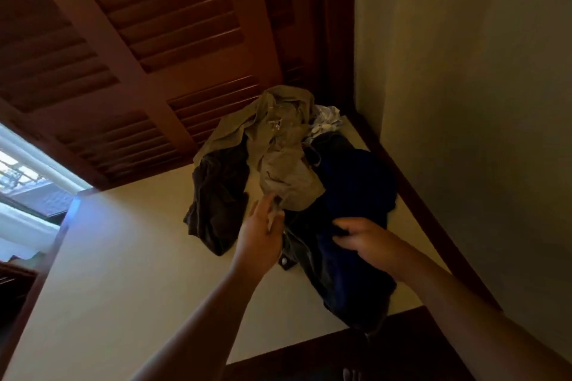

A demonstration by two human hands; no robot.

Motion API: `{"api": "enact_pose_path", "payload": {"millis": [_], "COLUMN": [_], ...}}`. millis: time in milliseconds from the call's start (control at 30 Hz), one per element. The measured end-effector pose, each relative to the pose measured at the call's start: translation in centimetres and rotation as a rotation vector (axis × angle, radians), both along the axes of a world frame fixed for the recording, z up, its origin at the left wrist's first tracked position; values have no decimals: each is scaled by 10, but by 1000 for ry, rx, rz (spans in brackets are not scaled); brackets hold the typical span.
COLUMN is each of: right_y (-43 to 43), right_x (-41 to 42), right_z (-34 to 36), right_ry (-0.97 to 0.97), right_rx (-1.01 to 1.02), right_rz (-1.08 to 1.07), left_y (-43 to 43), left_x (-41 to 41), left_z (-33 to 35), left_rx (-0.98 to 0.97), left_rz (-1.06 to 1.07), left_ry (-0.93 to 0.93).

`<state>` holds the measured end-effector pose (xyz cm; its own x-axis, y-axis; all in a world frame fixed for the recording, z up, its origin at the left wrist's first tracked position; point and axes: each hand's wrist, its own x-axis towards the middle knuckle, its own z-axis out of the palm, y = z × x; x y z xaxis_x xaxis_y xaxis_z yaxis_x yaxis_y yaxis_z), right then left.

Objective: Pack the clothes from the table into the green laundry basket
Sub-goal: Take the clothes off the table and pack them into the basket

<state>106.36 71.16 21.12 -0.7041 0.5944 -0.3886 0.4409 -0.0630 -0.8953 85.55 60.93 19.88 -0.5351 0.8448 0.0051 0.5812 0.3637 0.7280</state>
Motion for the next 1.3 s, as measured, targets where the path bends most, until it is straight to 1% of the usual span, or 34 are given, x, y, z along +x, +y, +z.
{"api": "enact_pose_path", "payload": {"millis": [33,67,133,167,233,267,300,333,367,400,433,500,567,633,667,700,733,767,800,833,900,1000,1033,1133,1233,1300], "right_y": [-3,0,14,20,37,44,49,52,53,53,51,42,28,17,15,15,20,28,39,49,69,87,90,105,110,113], "right_x": [1,1,-6,-11,-20,-24,-27,-29,-29,-29,-28,-25,-21,-20,-21,-25,-30,-35,-42,-50,-67,-91,-98,-115,-123,-125], "right_z": [1,-1,-13,-17,-38,-51,-64,-76,-84,-89,-89,-76,-51,-21,-10,-3,2,4,2,-2,-17,-44,-52,-73,-92,-103], "right_ry": [37,30,4,-36,-256,-369,-431,-438,-412,-354,-261,-108,58,325,434,493,477,420,349,279,100,-194,-241,-302,-385,-449], "right_rx": [38,164,481,565,646,654,607,532,473,446,446,536,599,584,606,657,728,782,795,757,687,726,753,827,980,988], "right_rz": [8,-49,-242,-266,-188,-104,-18,46,71,48,-18,-169,-151,-112,-158,-253,-367,-464,-518,-516,-418,-238,-194,-104,-14,70], "left_y": [4,8,16,20,27,30,33,35,38,40,41,45,52,61,66,71,75,80,84,89,100,119,125,154,187,213], "left_x": [-2,-3,-1,0,4,6,7,7,6,5,3,0,-3,-9,-13,-17,-21,-24,-26,-28,-33,-48,-55,-78,-102,-117], "left_z": [-1,-1,2,2,4,6,7,7,6,5,5,4,7,10,12,13,14,15,17,19,22,22,21,17,7,-3], "left_rx": [15,24,40,48,57,57,58,56,52,45,43,60,97,127,140,159,177,188,189,186,185,145,122,54,3,-52], "left_rz": [21,30,21,5,-28,-45,-58,-64,-68,-69,-66,-51,-18,21,34,40,43,46,54,63,77,90,88,77,58,39], "left_ry": [6,10,0,-1,20,38,52,63,74,80,83,91,90,80,57,17,-22,-33,-16,10,27,31,35,34,45,54]}}
